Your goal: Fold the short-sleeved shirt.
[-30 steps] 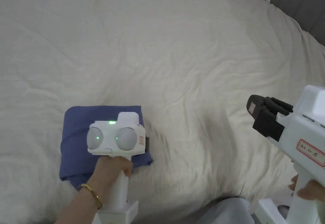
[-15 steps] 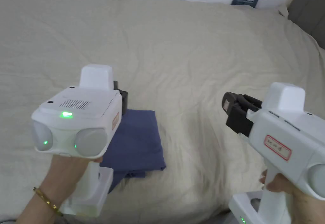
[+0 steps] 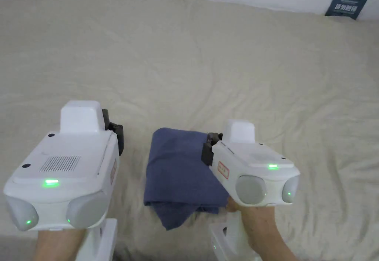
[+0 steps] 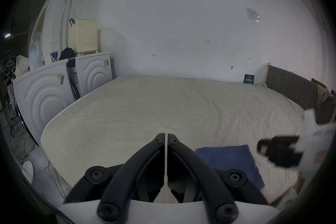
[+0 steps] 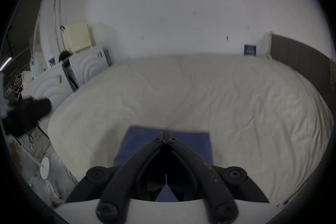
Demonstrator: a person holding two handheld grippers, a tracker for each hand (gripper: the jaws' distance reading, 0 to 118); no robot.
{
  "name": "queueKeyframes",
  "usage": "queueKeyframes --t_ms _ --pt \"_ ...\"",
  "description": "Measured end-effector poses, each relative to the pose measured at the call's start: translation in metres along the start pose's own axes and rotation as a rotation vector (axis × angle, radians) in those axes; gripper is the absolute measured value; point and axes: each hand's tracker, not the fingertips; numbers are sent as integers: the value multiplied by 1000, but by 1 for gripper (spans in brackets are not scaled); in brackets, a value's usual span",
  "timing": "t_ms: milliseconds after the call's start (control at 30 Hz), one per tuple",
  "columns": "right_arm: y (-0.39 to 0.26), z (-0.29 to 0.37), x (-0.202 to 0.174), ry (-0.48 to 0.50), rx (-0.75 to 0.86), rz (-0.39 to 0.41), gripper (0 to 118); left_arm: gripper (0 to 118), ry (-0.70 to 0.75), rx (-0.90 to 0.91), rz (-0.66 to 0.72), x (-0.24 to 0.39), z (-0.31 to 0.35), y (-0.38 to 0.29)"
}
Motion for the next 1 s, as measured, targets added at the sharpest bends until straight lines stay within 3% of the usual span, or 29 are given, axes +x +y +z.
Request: queueKeyframes --t_ms 167,267,300,367,433,467,500,600,733,800,1000 --pt "-44 -43 -1 -21 -215 -29 2 2 -4 -19 30 -9 -8 -1" --pt "-56 -51 6 -12 -185 -91 2 5 -11 -28 31 -13 -15 3" --pt "-54 -49 4 -17 -188 -80 2 10 -21 -33 28 -14 -19 5" --pt "-48 -51 -1 -30 -204 -44 2 37 -47 -57 53 -18 -29 10" --pt "-46 -49 -3 -32 -206 7 2 88 -119 -111 126 -24 -43 14" --pt "-47 -49 -3 -31 -205 2 2 107 -155 -139 144 -27 -51 15" --pt "-46 -49 -1 -27 -207 -2 2 118 -196 -164 145 -29 -60 16" --pt "-42 -49 5 -8 -226 -38 2 118 -355 -284 212 -35 -92 11" --pt "-41 -49 7 11 -235 -27 2 118 -609 -625 359 -41 -146 -14" --pt "-41 -48 8 17 -234 -27 2 118 -670 -799 445 -41 -168 -32" --pt "-39 -50 12 41 -243 -20 2 116 -830 -929 569 -35 -198 -71"
